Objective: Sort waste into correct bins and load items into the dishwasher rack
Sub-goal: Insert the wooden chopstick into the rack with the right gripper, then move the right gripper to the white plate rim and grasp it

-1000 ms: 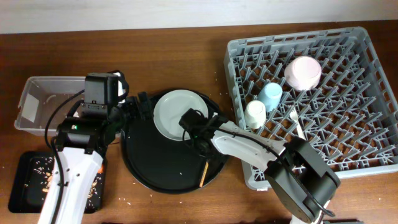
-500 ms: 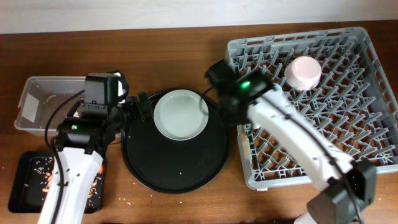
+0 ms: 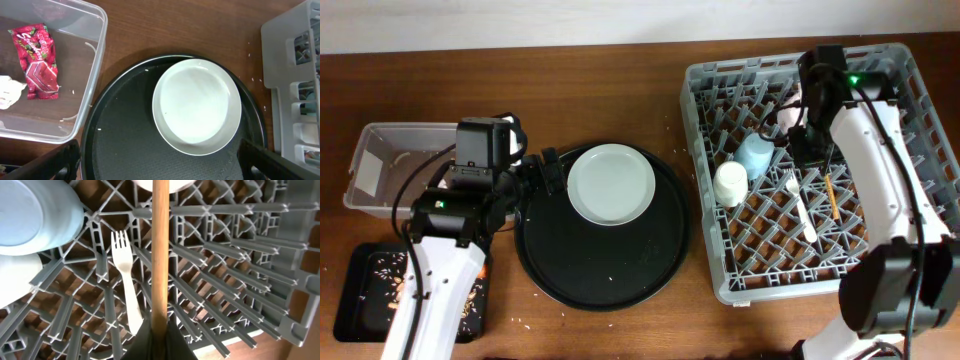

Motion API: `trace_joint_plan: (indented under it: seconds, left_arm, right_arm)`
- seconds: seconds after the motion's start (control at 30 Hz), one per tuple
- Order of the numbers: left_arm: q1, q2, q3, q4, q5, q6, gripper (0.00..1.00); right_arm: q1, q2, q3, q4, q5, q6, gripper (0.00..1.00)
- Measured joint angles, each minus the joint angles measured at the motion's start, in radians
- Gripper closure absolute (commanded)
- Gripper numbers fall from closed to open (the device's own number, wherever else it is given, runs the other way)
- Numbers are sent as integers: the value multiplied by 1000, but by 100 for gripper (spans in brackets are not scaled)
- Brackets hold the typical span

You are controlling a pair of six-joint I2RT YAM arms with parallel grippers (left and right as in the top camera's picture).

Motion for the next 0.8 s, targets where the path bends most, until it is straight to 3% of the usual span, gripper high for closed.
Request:
trace_joint_plan:
  seconds: [0.23,0.33,0.37,0.57,0.7,0.73,0.77,0.8]
  left_arm:
    - [0,0,0,2,0,0,1]
    - [0,0,0,0,0,0,1]
    - [0,0,0,0,0,0,1]
    - [0,0,0,1,0,0,1]
    - [0,0,0,0,0,0,1]
    - [0,0,0,0,0,0,1]
    - [0,0,0,0,0,0,1]
    - [0,0,0,0,0,0,1]
  right_arm:
    - [0,75,-66,55,-51,-18,92]
    - [0,86,-150,122,-75,-21,61]
    - [0,86,-151,122,-77,-13,59]
    - [0,86,-135,78,-87,-15,59]
    - [5,93,182,-119,-423,24,57]
    - [14,93,212,-133,-479,47,68]
    - [32,93,220,-135,-517,69,69]
    - [63,93,220,-135,-554,89,65]
